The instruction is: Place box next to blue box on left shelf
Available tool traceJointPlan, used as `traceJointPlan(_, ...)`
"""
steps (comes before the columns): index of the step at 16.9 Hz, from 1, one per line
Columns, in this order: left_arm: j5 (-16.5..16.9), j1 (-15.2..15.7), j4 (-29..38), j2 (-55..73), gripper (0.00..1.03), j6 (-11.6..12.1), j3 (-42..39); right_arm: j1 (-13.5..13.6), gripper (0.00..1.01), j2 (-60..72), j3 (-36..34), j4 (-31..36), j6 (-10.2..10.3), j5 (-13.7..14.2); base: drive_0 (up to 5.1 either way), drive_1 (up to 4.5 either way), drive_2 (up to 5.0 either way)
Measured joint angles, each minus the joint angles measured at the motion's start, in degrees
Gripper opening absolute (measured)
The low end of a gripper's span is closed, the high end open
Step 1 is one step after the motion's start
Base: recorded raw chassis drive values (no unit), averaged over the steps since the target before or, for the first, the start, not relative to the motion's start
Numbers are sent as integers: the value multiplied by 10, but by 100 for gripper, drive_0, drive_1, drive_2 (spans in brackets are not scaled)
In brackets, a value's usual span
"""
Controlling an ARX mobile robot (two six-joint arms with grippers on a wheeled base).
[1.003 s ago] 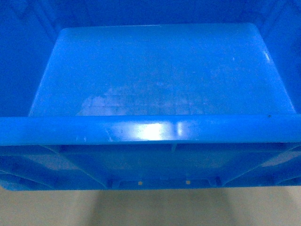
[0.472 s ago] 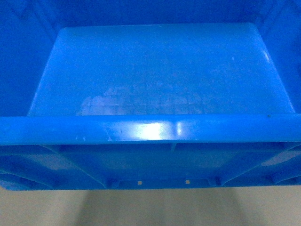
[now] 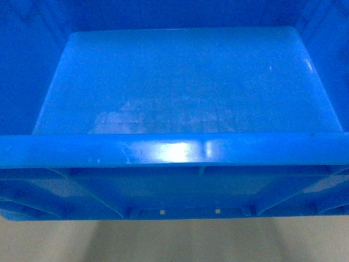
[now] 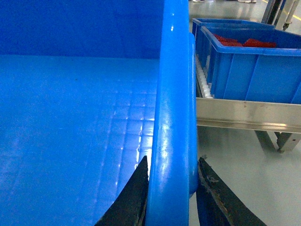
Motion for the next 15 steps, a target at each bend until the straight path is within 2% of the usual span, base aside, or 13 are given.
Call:
traceJointPlan(5,0,0,0,0,20,0,0,0,21,0,0,0,0,0,1,34,-33)
traceJointPlan(15,0,0,0,0,20,0,0,0,21,0,0,-1,0,0,4,437,-428)
